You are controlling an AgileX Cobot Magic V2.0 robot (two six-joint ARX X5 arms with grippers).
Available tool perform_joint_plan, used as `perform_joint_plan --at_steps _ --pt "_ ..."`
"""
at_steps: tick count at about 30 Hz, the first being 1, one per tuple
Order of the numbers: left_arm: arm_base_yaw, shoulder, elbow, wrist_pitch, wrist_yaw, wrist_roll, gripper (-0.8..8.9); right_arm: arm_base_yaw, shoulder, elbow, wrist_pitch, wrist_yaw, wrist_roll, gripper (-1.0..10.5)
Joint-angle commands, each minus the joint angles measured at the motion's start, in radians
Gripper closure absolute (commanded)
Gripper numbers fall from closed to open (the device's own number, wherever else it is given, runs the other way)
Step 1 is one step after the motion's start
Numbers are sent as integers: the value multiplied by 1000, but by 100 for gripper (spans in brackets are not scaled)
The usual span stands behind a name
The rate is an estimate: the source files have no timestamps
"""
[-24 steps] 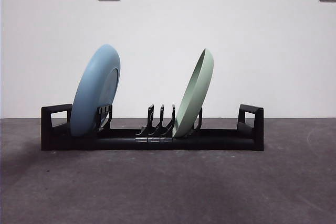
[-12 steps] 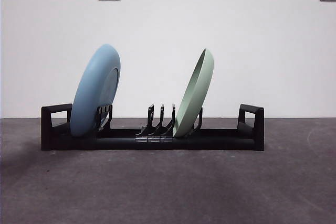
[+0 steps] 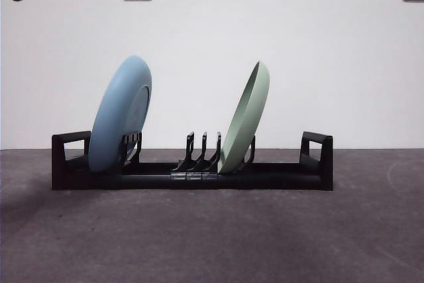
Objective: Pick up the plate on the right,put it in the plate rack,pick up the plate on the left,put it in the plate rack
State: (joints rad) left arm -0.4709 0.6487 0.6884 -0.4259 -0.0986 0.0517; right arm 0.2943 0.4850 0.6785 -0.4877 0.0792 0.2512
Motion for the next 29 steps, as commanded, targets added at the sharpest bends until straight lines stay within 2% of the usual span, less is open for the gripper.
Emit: perform_joint_plan --at_steps 1,3,7,11,18,29 --pt "0 1 -2 -26 -6 36 817 1 -1 -12 5 3 10 945" --pt "10 -31 -2 -41 -9 81 817 1 -1 -12 5 5 10 945" --pt "63 -117 -5 -46 12 81 817 1 -1 -12 5 5 10 945" --pt "171 -224 -44 -14 67 81 817 1 -1 -12 5 5 10 945" --pt "335 -418 -250 90 129 80 817 1 -1 -12 5 5 10 945" --pt "418 -603 -574 216 132 52 817 1 -1 -12 5 5 10 945"
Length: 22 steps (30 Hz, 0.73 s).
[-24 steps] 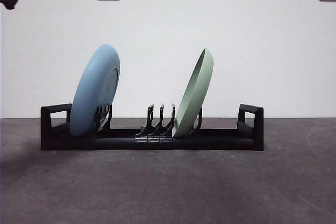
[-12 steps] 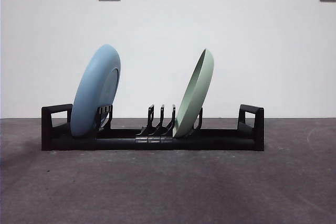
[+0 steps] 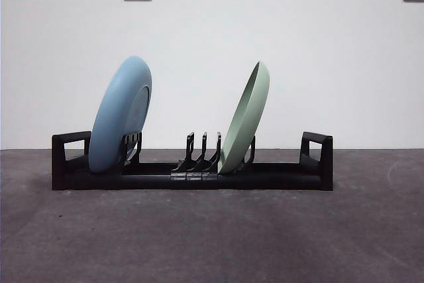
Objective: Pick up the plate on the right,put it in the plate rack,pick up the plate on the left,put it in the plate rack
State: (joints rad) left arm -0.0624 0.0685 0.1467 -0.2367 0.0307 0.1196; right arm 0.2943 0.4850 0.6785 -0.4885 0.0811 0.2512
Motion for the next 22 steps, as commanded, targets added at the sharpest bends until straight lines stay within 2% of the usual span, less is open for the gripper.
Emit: perform_joint_plan --at_steps 1,10,22 --pt "13 -36 -50 31 2 -22 817 1 -1 -12 6 3 10 945" --pt "33 -67 -136 34 0 -46 817 1 -1 -12 5 4 10 945" --pt "33 -66 -140 43 -1 -48 817 1 -1 -12 5 3 10 945"
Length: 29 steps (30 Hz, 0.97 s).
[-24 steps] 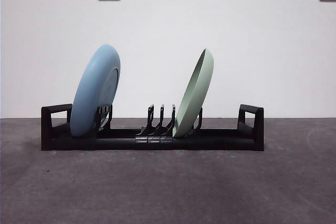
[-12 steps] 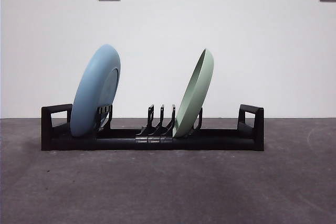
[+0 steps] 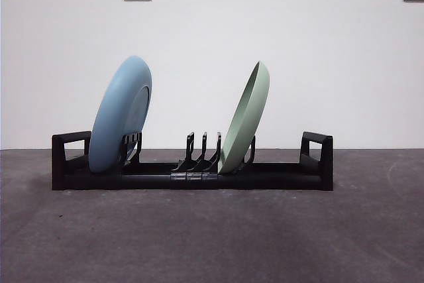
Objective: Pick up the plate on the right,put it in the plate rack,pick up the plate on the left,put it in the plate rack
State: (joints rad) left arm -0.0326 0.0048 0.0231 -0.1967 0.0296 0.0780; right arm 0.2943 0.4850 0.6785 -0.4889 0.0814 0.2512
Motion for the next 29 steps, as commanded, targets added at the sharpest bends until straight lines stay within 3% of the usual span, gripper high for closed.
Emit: perform_joint_plan --at_steps 1,18,20,24,29 --pt "3 -3 -16 3 0 -6 817 1 -1 -12 6 3 10 945" --pt "3 -3 -16 3 0 -6 817 1 -1 -12 5 4 -3 945" --pt "3 -3 -16 3 0 -6 817 2 -4 -13 3 3 -121 945" --pt "3 -3 -16 3 0 -6 817 -13 -53 -24 -13 -16 -271 945" --pt "3 -3 -16 3 0 -6 817 -98 -163 -124 42 -257 -411 945"
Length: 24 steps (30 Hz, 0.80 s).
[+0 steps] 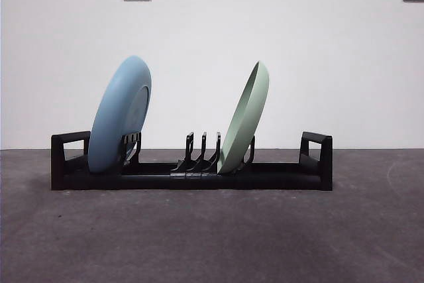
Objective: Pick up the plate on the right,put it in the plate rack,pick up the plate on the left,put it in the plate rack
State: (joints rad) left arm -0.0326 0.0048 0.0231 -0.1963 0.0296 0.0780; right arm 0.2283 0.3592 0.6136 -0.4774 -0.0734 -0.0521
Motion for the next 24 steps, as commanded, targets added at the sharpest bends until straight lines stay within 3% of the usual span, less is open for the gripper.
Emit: perform_joint_plan --at_steps 1,3,8,15,24 --pt "3 -3 -16 3 0 -6 817 -51 -61 -90 55 -143 -122 945" --pt "3 -3 -16 3 0 -6 817 -93 -119 -173 121 -192 -129 945" --pt "3 -3 -16 3 0 -6 817 -136 -234 -361 261 -179 -70 945" --pt "3 -3 -16 3 0 -6 817 -137 -340 -515 275 -129 27 945" --pt "3 -3 -16 4 -1 -6 817 -137 -358 -594 279 -130 70 945"
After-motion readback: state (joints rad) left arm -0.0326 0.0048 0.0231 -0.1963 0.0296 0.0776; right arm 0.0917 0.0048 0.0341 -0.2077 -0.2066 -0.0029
